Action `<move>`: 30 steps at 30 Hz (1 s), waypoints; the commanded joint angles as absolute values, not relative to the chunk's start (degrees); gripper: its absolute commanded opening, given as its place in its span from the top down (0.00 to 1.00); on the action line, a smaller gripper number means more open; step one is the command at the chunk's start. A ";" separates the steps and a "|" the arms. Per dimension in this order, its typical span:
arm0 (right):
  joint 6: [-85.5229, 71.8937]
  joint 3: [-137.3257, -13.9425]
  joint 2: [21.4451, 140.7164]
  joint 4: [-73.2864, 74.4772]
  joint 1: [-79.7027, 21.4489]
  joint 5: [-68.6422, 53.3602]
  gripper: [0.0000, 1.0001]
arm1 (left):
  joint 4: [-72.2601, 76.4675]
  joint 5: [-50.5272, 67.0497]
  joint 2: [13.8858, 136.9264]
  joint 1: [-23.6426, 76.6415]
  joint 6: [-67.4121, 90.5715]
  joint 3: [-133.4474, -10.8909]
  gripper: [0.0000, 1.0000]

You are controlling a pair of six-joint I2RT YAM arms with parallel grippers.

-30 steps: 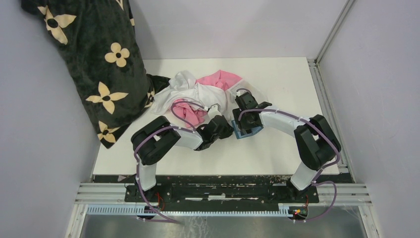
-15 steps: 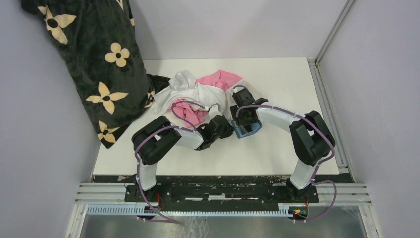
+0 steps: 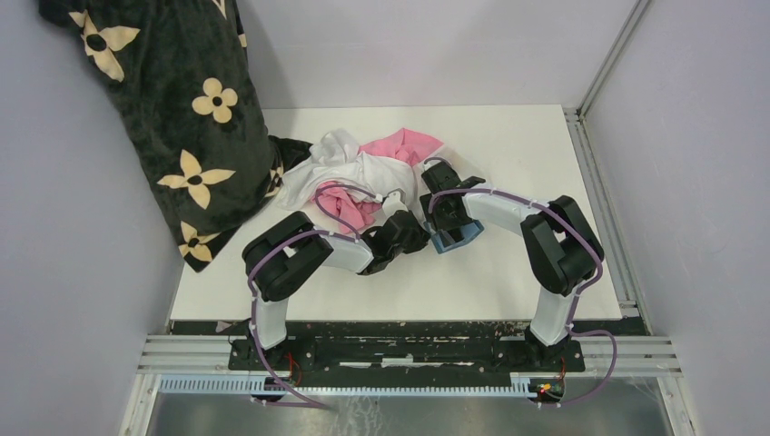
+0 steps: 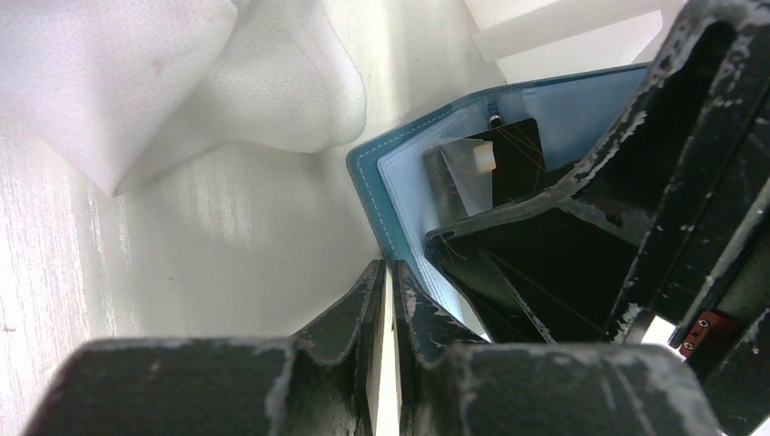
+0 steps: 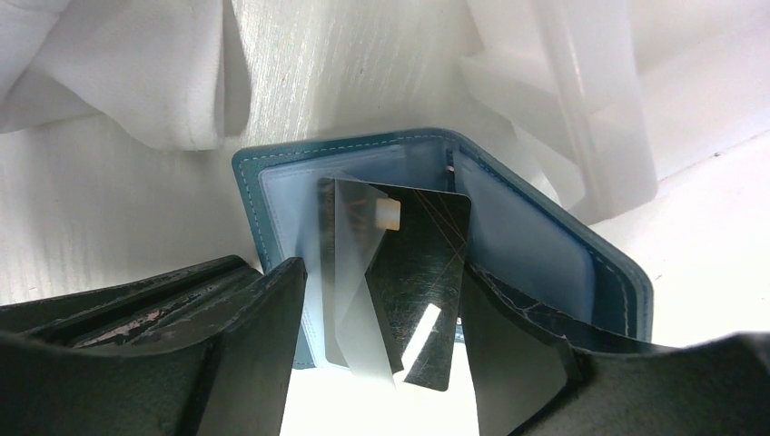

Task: Put the credit cards into the card holder
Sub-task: Insert the credit card into the card holder.

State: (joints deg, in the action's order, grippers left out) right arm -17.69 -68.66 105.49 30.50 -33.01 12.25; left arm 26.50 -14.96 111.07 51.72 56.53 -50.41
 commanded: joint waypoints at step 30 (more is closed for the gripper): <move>-17.93 -69.22 103.56 27.23 -35.16 8.84 0.40 | 18.36 -15.58 114.43 47.82 56.69 -45.24 0.85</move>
State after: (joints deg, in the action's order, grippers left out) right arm -17.69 -68.77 105.60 28.75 -34.83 10.44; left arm 30.50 -14.48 111.37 48.77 56.55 -48.53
